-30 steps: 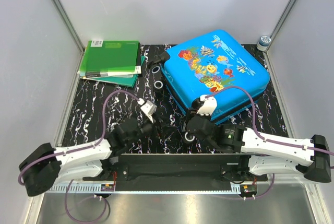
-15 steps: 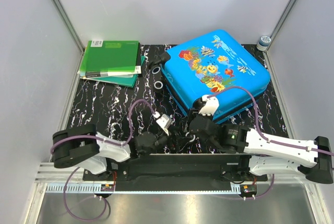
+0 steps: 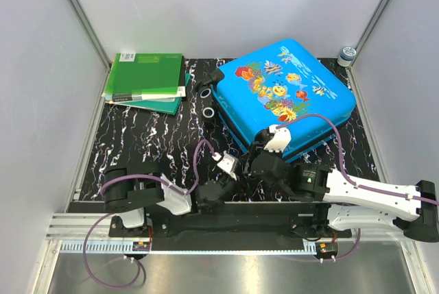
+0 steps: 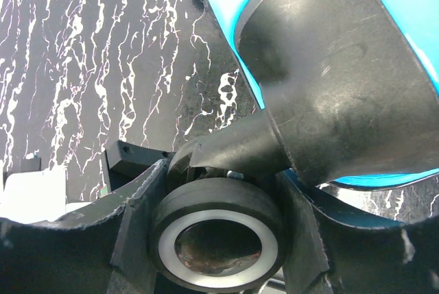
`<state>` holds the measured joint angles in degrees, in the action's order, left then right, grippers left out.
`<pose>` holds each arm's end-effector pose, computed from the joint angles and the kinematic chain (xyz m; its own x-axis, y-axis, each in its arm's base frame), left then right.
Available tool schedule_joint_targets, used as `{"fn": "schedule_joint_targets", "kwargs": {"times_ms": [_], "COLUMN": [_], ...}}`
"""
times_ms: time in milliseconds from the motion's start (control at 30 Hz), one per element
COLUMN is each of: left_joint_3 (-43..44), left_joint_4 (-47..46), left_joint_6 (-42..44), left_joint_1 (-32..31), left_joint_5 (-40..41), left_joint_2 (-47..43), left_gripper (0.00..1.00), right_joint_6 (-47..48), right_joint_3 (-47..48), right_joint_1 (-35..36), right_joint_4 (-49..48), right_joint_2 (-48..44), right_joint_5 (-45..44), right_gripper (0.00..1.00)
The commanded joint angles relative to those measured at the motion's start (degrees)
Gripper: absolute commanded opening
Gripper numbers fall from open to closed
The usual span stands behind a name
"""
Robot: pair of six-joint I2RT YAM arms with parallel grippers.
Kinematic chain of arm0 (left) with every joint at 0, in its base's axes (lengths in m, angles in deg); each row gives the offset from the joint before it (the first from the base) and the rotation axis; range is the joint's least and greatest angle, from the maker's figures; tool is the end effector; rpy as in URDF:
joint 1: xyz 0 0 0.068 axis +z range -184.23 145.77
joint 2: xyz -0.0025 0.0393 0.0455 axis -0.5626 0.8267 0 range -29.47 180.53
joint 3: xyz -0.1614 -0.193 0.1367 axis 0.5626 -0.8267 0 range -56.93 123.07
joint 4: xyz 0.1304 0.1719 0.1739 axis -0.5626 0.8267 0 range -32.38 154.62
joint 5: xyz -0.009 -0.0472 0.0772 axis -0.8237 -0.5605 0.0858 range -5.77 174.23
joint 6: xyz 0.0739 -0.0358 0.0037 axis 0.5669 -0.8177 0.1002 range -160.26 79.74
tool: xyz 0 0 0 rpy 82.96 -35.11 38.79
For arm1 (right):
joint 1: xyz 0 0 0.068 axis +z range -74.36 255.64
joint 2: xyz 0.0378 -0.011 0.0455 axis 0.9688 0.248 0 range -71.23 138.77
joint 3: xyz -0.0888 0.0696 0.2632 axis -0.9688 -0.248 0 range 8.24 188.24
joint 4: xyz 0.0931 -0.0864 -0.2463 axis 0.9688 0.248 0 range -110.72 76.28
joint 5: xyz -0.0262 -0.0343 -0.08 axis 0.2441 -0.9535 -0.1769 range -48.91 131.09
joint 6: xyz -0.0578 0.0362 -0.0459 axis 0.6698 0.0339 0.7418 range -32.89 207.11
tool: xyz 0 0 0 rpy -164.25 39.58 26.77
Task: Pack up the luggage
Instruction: Zip the luggage at the center of the board.
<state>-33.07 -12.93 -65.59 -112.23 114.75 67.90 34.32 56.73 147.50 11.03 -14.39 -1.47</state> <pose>0.1026 -0.3083 0.1483 -0.3251 -0.2432 -0.9139 0.6615 0.6321 -0.4036 0.1184 0.2059 0.2859 -0.5504 0.2042 -0.8095 -0.1661 0.9235 0.3458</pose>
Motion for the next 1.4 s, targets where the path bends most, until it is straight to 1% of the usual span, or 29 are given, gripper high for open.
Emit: {"fn": "schedule_joint_targets", "kwargs": {"times_ms": [0,233,433,567,900,933,967,1067,1100,1133,1233,1267,1333,1367], "left_joint_3": [2.9,5.7,9.5,10.4,12.9,13.0,13.1,13.3,13.5,13.6,13.7,13.6,13.4,13.4], "left_joint_4": [-15.1,-15.2,-15.9,-16.6,-15.2,-15.0,-14.9,-14.1,-13.9,-13.7,-13.6,-13.6,-13.7,-13.8], "left_joint_6": [1.8,3.6,6.8,6.4,6.5,6.6,6.7,6.8,6.9,6.9,7.0,7.0,7.0,7.0], "left_joint_1": [-1.4,-2.7,-4.5,-4.6,-4.6,-4.7,-4.7,-4.6,-4.6,-4.6,-4.7,-4.6,-4.6,-4.6], "left_joint_5": [8.7,16.0,20.6,21.9,20.7,20.8,20.9,21.2,21.2,21.2,21.3,21.3,21.2,21.1], "left_joint_2": [2.3,4.5,7.2,9.0,11.1,11.1,11.2,11.2,11.2,11.1,11.1,11.1,11.0,10.8], "left_gripper": [0.76,0.75,0.75,0.75,0.73,0.71,0.63,0.52,0.51,0.46,0.41,0.36,0.32,0.28], "right_joint_6": [-3.2,-4.9,-6.2,-6.6,-7.1,-7.1,-7.3,-7.4,-7.3,-7.2,-7.1,-7.1,-7.3,-7.3], "right_joint_3": [5.6,5.2,4.4,4.0,2.5,2.2,2.0,1.5,1.4,1.3,1.1,1.1,0.7,0.6], "right_joint_1": [-0.4,-0.4,-0.4,-0.4,-0.4,-0.4,-0.3,-0.3,-0.4,-0.4,-0.4,-0.3,-0.3,-0.4], "right_joint_4": [-10.0,-10.0,-10.3,-10.5,-10.9,-11.0,-11.2,-11.7,-11.6,-11.8,-12.0,-12.1,-12.1,-12.2], "right_joint_2": [-2.2,-1.6,-1.8,-2.6,-4.4,-4.6,-4.6,-4.9,-5.0,-5.1,-5.2,-5.3,-5.4,-5.5], "right_joint_5": [-7.0,-6.1,-5.2,-4.9,-4.2,-4.2,-4.1,-3.9,-3.8,-3.8,-3.7,-3.8,-3.8,-3.8], "right_gripper": [0.00,0.00,0.00,0.00,0.00,0.00,0.00,0.00,0.00,0.00,0.00,0.00,0.00,0.00]}}
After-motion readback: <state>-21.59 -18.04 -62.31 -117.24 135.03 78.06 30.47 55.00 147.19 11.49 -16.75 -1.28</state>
